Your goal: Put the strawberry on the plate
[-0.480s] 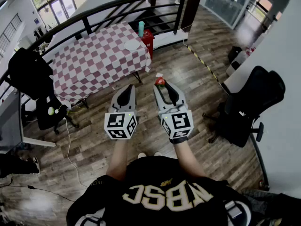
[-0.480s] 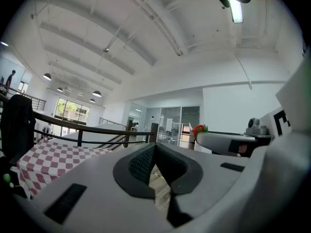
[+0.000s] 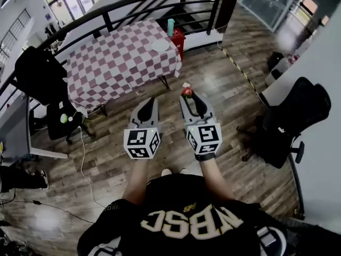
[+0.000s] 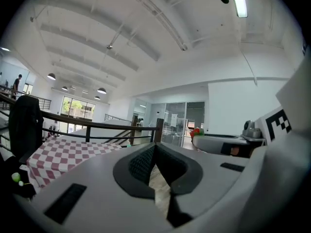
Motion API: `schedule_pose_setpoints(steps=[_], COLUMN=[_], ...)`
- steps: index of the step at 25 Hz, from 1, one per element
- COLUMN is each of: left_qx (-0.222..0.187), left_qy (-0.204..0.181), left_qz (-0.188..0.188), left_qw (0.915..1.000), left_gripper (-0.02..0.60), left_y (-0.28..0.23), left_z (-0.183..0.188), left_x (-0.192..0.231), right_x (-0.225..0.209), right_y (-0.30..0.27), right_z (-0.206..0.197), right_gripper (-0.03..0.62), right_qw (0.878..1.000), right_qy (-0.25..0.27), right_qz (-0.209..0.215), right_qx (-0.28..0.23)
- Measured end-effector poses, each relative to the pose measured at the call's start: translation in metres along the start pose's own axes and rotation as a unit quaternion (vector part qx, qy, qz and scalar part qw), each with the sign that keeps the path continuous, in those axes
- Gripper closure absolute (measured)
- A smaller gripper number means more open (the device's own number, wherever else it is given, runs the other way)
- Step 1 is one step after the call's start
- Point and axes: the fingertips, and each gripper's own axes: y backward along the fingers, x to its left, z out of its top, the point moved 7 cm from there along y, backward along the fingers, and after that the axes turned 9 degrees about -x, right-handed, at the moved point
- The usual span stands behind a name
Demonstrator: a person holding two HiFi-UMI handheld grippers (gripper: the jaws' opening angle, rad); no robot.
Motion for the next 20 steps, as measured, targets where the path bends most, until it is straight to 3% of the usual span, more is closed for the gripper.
schedule_pose_setpoints(steps=[11,20], left_qx=[-0.010,0.003], left_qy=[0.019,0.023], left_qz=[0.012,0.017], left_qw=[0.9997,0.9996], left_gripper=[0.566,0.566], left_y=[0.007,-0.045], left_z=[-0.009,-0.029], left_x=[0.041,0.053], right_x=[0.042,0.006], right_y=[-0.032,-0.077], right_z=[-0.015,-0.040], right_gripper=[0.450,0.450], right_qw=[0.999,0.999], right_qy=[0.008,-0.004], right_qz=[0.038,0.036], right_qx=[0.004,0.009])
